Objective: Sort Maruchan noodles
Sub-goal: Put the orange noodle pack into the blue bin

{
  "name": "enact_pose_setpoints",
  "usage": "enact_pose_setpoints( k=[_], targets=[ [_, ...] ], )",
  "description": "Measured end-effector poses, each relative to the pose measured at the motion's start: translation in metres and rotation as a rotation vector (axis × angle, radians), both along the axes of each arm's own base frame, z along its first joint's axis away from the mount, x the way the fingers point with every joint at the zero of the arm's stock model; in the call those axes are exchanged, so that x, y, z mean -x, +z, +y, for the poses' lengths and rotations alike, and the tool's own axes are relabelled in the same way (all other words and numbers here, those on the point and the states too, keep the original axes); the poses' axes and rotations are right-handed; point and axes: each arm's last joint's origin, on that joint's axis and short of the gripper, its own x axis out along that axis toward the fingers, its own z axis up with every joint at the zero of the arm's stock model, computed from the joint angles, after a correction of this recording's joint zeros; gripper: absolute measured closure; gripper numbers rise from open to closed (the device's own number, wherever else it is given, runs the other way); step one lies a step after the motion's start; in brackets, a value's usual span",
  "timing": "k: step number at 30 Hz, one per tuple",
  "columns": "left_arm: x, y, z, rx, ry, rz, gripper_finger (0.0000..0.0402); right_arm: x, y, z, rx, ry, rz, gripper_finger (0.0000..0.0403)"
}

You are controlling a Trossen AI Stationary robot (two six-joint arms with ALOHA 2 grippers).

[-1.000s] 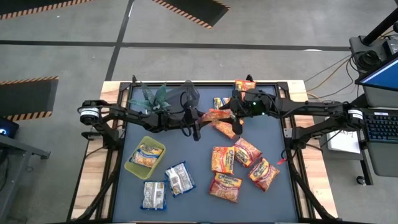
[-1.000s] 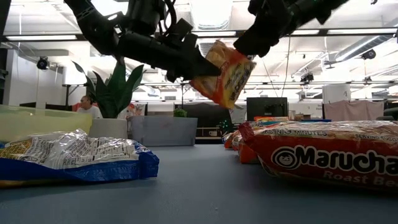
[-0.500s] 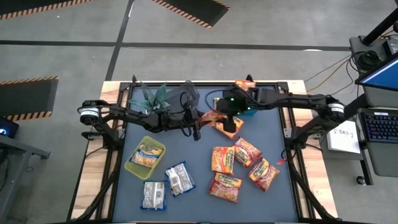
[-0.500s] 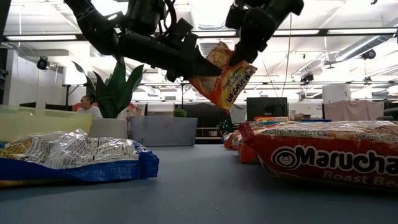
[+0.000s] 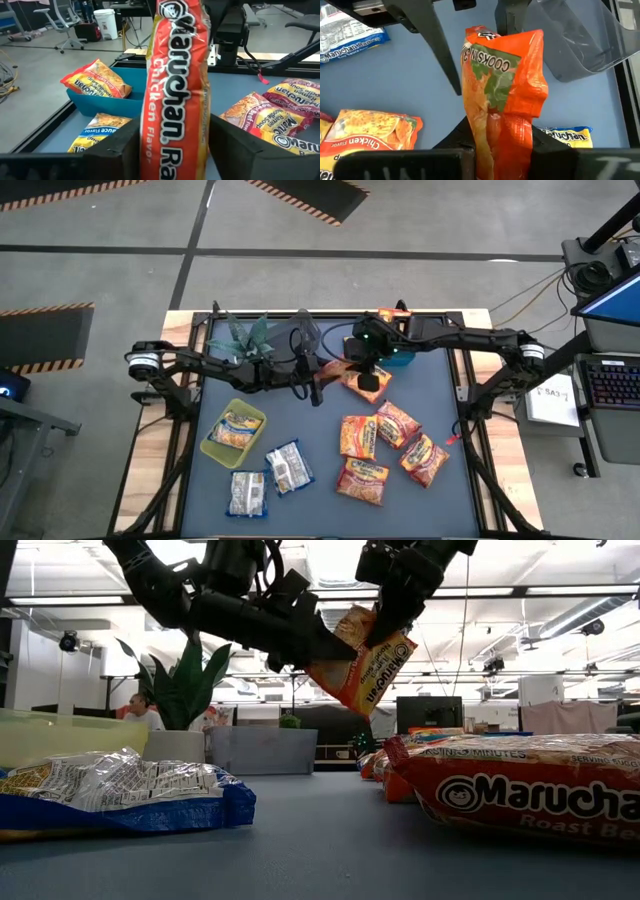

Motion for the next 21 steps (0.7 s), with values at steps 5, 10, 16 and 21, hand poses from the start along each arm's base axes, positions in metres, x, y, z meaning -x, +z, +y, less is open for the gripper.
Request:
enact_pose_setpoints(
  k=[5,10,16,21],
  targets=[
    [0.003,0.008,-0.002,-0.035,-0.011,-0.002,0.0158,0.005,0.002,-0.002,-0.002,-0.004,0.033,0.0345],
    [0.013,0.028,-0.003,-0.083,-0.021,-0.017,0.0130,0.018,0.011,-0.014,0.056,-0.071,0.144,0.0347],
    [0.025,0.048,-0.005,-0.106,-0.022,-0.051,0.0126,0.038,0.025,-0.039,0.172,-0.131,0.277,0.0348],
    [0.031,0.053,-0.005,-0.106,-0.021,-0.067,0.0125,0.057,0.023,-0.067,0.247,-0.142,0.382,0.0348]
  ],
)
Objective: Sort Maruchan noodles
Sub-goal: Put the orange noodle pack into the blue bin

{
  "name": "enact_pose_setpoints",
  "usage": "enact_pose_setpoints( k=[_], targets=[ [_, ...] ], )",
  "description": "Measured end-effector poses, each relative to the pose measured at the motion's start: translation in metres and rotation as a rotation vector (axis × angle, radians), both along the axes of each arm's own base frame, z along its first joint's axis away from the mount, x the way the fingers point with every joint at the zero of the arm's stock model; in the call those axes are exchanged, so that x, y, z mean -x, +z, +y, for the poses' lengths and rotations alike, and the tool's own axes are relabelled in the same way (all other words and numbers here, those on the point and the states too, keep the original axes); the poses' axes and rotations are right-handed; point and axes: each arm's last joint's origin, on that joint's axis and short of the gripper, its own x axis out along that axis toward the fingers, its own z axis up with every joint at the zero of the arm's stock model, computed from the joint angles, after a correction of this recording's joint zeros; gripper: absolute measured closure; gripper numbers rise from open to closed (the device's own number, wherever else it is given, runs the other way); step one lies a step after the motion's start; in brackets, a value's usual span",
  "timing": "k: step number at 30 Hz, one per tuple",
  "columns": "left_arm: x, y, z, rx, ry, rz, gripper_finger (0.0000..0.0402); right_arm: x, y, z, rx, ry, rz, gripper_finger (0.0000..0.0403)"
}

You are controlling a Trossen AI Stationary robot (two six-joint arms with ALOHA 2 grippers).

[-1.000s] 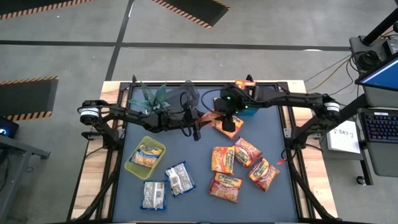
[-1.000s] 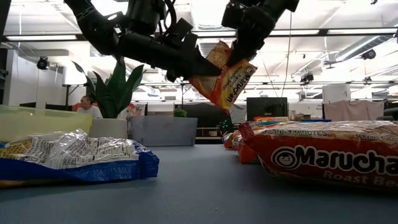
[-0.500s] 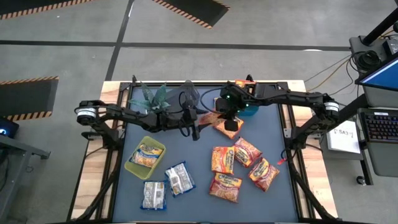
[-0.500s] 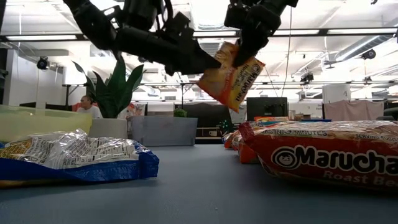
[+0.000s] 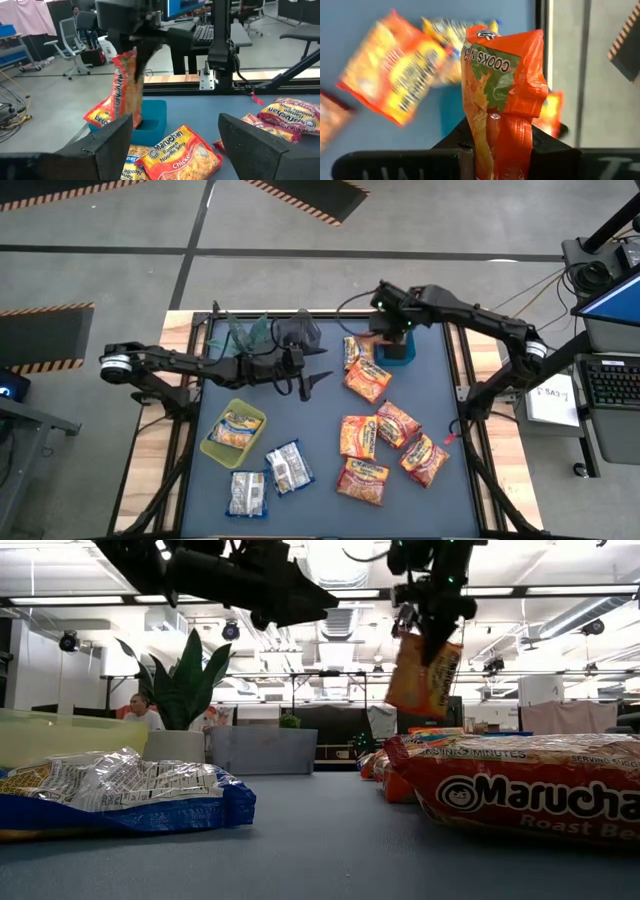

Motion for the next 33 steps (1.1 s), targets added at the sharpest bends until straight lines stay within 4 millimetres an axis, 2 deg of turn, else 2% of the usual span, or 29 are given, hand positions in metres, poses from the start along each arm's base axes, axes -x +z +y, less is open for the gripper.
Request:
enact_pose_setpoints(
  k=[5,11,28,33],
  targets=[
    [0.000,-0.003,0.000,0.005,0.001,0.023,0.0125,0.016,-0.007,-0.026,-0.013,-0.019,0.083,0.0348],
    [0.000,-0.007,0.000,0.011,0.002,0.050,0.0125,0.026,-0.022,-0.045,-0.109,-0.071,0.163,0.0348],
    [0.001,-0.008,0.000,0.012,0.003,0.061,0.0125,-0.003,-0.088,-0.073,-0.227,-0.082,0.317,0.0347],
    [0.001,-0.010,0.000,0.012,0.003,0.066,0.0125,-0.007,-0.101,-0.079,-0.202,-0.126,0.347,0.0320]
  ],
)
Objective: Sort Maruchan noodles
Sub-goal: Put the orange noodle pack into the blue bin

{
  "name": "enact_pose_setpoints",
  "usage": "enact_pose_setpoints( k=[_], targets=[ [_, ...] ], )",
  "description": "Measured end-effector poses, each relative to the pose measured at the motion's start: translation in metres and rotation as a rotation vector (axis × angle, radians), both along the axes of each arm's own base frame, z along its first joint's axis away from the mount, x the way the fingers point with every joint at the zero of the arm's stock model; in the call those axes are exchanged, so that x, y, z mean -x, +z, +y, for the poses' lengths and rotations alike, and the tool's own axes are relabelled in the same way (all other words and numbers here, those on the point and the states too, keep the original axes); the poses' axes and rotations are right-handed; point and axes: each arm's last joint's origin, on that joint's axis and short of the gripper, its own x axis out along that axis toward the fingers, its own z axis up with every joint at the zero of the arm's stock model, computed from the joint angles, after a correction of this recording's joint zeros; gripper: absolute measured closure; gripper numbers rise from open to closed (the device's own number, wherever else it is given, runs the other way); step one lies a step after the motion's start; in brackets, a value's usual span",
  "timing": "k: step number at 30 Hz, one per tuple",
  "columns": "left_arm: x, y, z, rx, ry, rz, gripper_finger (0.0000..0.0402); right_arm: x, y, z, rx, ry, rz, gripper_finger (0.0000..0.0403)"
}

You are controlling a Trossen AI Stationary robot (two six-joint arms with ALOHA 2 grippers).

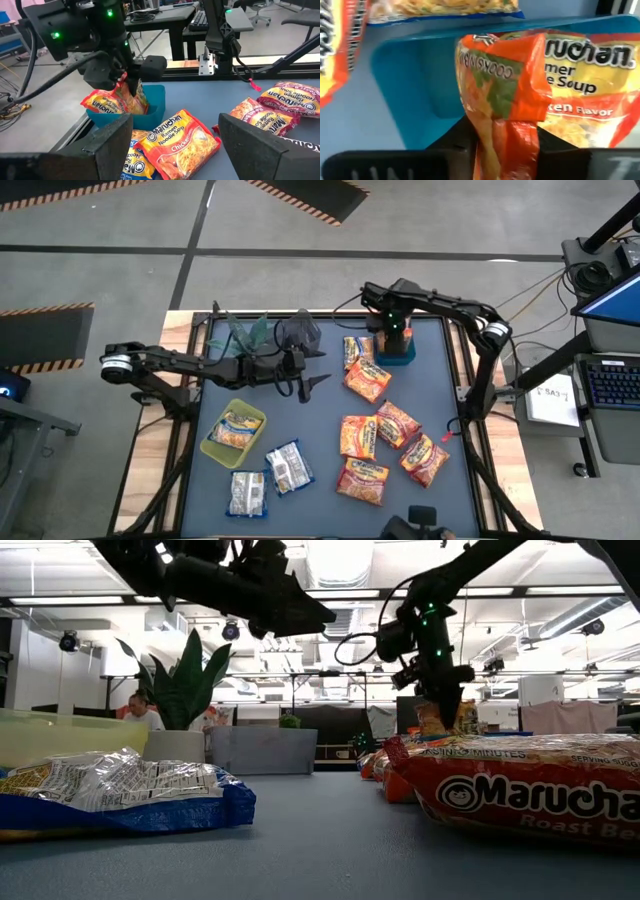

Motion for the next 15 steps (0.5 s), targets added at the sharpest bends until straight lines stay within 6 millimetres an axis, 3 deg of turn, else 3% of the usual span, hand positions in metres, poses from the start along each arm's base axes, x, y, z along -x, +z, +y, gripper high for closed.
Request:
enact_pose_setpoints(
  k=[10,15],
  targets=[
    [0.000,-0.001,0.000,0.000,0.000,0.004,0.0125,-0.002,-0.002,-0.005,0.085,-0.020,0.032,0.0246],
    [0.000,-0.001,0.000,0.001,0.000,0.004,0.0125,0.000,0.010,-0.004,0.129,-0.037,0.012,0.0229]
  ],
)
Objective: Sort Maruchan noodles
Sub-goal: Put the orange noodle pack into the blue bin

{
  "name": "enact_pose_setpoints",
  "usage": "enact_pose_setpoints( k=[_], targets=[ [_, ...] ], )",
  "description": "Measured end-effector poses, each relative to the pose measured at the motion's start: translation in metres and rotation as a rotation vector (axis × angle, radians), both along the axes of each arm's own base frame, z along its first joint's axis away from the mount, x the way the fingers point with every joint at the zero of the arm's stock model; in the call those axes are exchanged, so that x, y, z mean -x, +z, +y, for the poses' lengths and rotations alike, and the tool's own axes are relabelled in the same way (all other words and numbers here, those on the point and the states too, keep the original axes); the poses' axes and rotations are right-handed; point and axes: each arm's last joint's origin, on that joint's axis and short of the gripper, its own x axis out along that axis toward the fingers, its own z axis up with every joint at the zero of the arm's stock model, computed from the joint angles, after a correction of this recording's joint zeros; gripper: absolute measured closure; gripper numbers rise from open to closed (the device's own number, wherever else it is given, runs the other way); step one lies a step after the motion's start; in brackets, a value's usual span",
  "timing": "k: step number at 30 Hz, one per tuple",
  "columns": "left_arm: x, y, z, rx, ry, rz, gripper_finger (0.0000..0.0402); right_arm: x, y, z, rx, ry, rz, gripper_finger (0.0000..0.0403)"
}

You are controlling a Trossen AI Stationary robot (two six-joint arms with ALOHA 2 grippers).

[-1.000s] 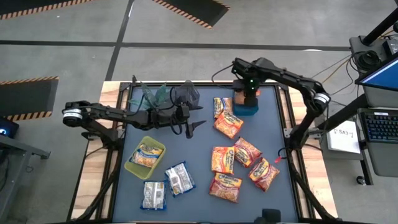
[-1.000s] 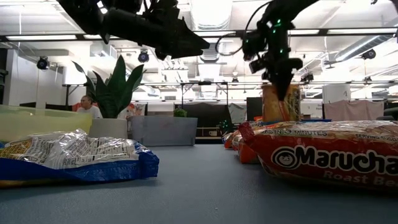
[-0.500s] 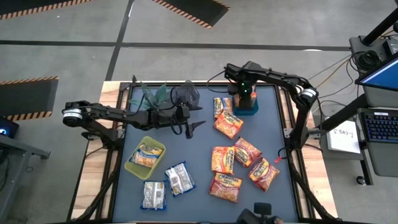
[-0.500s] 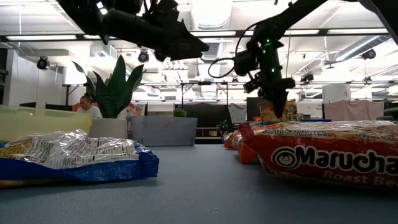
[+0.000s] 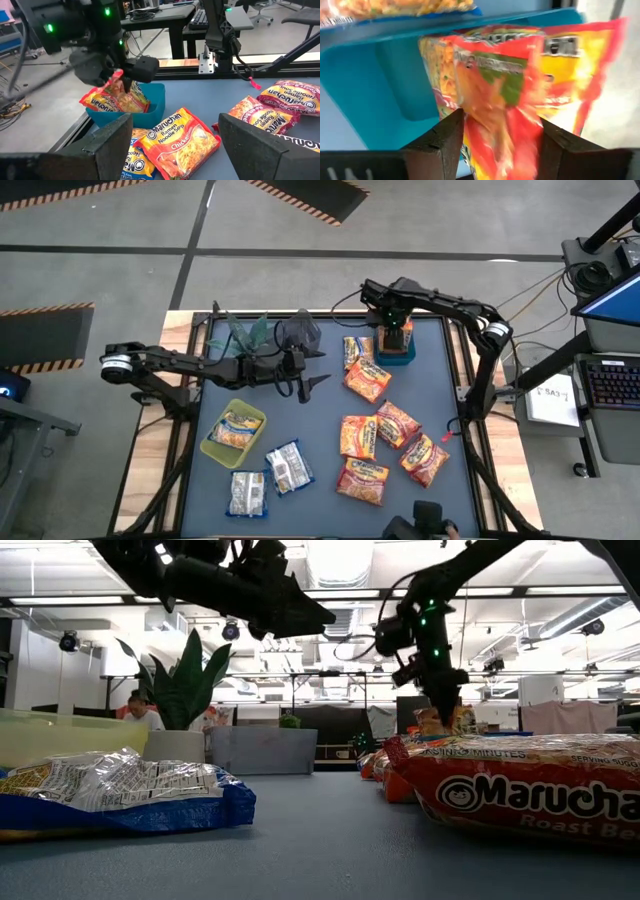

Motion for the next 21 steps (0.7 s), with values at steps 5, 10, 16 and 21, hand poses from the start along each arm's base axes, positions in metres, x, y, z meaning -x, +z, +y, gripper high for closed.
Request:
enact_pose_setpoints(
  k=[5,10,16,21],
  targets=[
    [0.000,0.000,0.000,0.000,0.000,0.000,0.0125,0.005,0.028,0.004,0.061,-0.056,-0.084,0.0231],
    [0.000,0.000,0.000,0.000,0.001,0.000,0.0125,0.018,0.058,0.015,0.099,-0.152,-0.210,0.0250],
    [0.000,0.000,0.000,0.000,0.001,0.000,0.0125,0.029,0.060,0.034,-0.038,-0.214,-0.423,0.0305],
    [0.000,0.000,0.000,0.004,0.002,0.002,0.0125,0.037,0.027,0.041,-0.046,-0.226,-0.443,0.0370]
  ],
)
